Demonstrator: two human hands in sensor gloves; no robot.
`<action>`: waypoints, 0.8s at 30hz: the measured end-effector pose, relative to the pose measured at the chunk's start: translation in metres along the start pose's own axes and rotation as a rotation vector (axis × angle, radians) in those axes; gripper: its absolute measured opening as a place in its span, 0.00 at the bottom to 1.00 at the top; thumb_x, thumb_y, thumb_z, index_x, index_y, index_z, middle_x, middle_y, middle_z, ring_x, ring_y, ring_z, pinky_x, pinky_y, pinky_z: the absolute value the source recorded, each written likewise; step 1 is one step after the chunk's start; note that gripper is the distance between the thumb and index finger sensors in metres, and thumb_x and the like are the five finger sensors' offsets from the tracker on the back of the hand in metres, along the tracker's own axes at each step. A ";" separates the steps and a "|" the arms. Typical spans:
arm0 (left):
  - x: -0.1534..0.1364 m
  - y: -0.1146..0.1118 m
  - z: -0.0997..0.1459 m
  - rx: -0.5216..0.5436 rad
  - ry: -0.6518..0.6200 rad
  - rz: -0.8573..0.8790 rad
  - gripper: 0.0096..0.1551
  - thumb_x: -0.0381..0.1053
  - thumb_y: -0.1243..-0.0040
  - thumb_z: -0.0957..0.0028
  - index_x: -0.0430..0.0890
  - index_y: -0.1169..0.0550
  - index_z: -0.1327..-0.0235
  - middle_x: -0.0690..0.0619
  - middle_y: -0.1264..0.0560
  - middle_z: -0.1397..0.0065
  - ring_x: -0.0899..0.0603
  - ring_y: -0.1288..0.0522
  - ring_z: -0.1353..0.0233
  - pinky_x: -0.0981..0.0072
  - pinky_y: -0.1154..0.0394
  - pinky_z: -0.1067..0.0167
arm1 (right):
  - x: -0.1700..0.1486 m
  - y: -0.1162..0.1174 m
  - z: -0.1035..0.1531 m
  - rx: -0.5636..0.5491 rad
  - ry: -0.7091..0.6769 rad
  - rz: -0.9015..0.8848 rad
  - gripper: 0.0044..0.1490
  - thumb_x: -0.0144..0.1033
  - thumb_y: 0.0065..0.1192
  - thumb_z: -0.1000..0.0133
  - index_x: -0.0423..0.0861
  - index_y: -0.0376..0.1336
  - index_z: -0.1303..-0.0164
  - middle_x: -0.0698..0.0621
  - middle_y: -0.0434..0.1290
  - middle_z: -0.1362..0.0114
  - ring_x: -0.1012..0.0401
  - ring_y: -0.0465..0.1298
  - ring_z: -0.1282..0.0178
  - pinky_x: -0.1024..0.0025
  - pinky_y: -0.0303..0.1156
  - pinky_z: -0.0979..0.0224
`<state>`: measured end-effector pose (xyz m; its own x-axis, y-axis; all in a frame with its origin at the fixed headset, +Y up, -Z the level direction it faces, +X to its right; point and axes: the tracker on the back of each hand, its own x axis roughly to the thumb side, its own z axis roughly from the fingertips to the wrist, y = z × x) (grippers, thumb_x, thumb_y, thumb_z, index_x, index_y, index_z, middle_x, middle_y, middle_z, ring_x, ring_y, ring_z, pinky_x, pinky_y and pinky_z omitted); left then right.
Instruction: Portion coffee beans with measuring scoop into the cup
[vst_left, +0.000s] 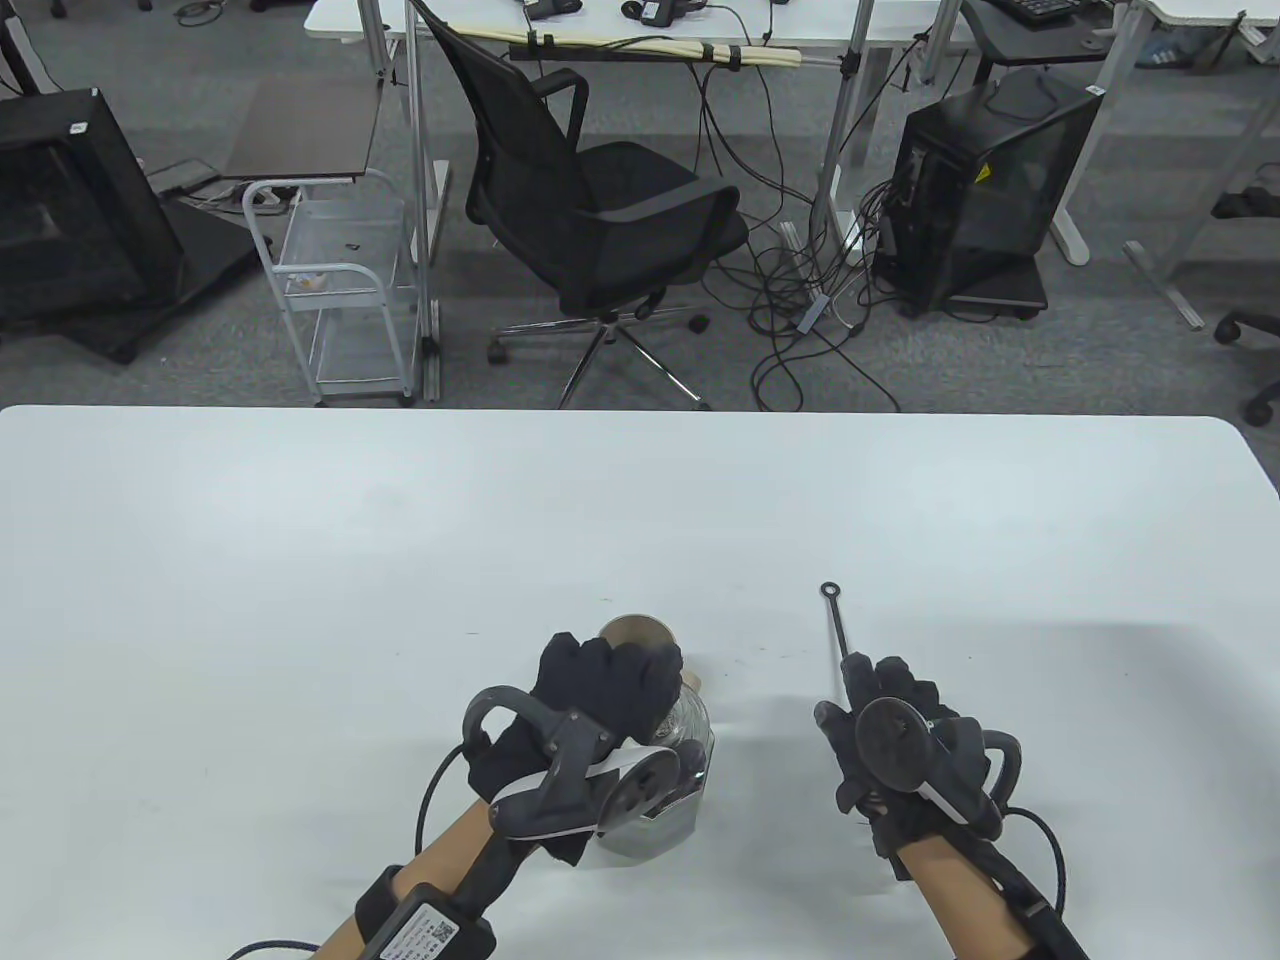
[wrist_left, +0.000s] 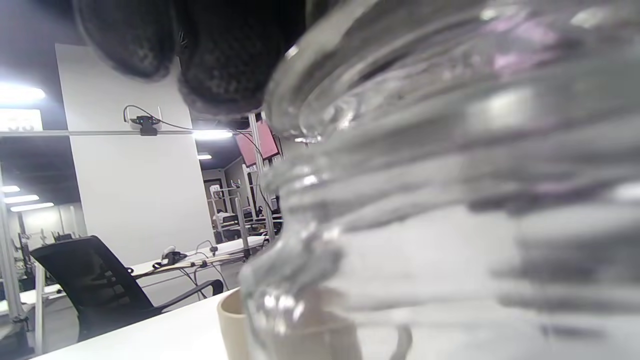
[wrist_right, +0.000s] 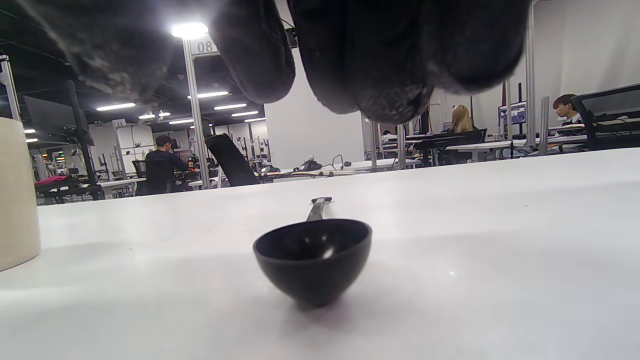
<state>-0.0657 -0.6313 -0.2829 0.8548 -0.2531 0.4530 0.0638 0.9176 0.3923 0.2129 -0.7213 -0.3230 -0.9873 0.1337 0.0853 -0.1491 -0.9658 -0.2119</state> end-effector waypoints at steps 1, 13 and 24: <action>0.000 -0.001 0.000 -0.003 -0.010 0.003 0.56 0.86 0.64 0.52 0.50 0.32 0.22 0.52 0.22 0.33 0.45 0.20 0.45 0.37 0.29 0.30 | 0.001 0.000 0.000 0.002 -0.002 -0.001 0.43 0.59 0.63 0.45 0.45 0.67 0.25 0.27 0.72 0.27 0.38 0.75 0.36 0.46 0.73 0.42; -0.003 -0.006 0.011 -0.020 0.016 0.025 0.56 0.86 0.63 0.52 0.51 0.35 0.19 0.52 0.25 0.26 0.43 0.20 0.40 0.35 0.31 0.29 | 0.019 0.003 0.007 0.022 -0.064 0.007 0.43 0.59 0.63 0.45 0.45 0.67 0.25 0.27 0.72 0.27 0.39 0.76 0.38 0.49 0.74 0.45; -0.047 -0.007 0.055 0.104 0.141 0.015 0.52 0.81 0.67 0.49 0.54 0.42 0.15 0.50 0.35 0.14 0.40 0.26 0.25 0.31 0.36 0.25 | 0.039 0.007 0.007 -0.029 -0.230 -0.043 0.43 0.59 0.63 0.45 0.47 0.65 0.23 0.27 0.68 0.23 0.38 0.73 0.33 0.46 0.72 0.40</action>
<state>-0.1344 -0.6431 -0.2630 0.9196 -0.1872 0.3453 0.0031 0.8825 0.4703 0.1739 -0.7243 -0.3144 -0.9421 0.1176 0.3139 -0.1960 -0.9529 -0.2312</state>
